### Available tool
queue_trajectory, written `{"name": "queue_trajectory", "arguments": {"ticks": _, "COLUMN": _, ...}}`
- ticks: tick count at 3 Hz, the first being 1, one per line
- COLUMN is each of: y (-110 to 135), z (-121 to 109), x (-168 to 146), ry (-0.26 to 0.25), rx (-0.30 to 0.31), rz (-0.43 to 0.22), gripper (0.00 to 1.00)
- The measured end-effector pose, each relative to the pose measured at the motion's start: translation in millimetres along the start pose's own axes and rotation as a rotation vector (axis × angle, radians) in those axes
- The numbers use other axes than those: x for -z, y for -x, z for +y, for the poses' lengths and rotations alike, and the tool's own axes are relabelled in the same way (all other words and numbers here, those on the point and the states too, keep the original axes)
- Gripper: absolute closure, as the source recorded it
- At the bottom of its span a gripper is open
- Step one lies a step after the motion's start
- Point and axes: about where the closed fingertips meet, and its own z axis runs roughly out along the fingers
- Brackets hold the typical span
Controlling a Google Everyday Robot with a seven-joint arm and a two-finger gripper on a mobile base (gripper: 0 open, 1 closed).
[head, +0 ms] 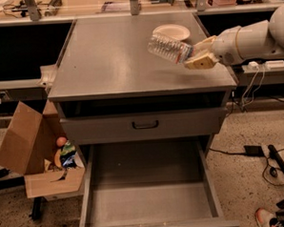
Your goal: Pick water bottle from middle drawer and place on counter
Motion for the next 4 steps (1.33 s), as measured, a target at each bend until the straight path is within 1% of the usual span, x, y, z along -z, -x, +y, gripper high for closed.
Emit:
{"name": "queue_trajectory", "arguments": {"ticks": 1, "y": -16, "z": -24, "x": -9, "ry": 0.002, "rx": -0.097, "rz": 0.092, "gripper": 1.0}}
{"name": "queue_trajectory", "arguments": {"ticks": 2, "y": -37, "z": -40, "x": -18, "ry": 0.015, "rx": -0.17, "rz": 0.175, "gripper": 0.98}}
{"name": "queue_trajectory", "arguments": {"ticks": 3, "y": -44, "z": -47, "x": -23, "ry": 0.026, "rx": -0.197, "rz": 0.209, "gripper": 0.74}}
{"name": "queue_trajectory", "arguments": {"ticks": 4, "y": -44, "z": -48, "x": -22, "ry": 0.026, "rx": -0.197, "rz": 0.209, "gripper": 0.52}}
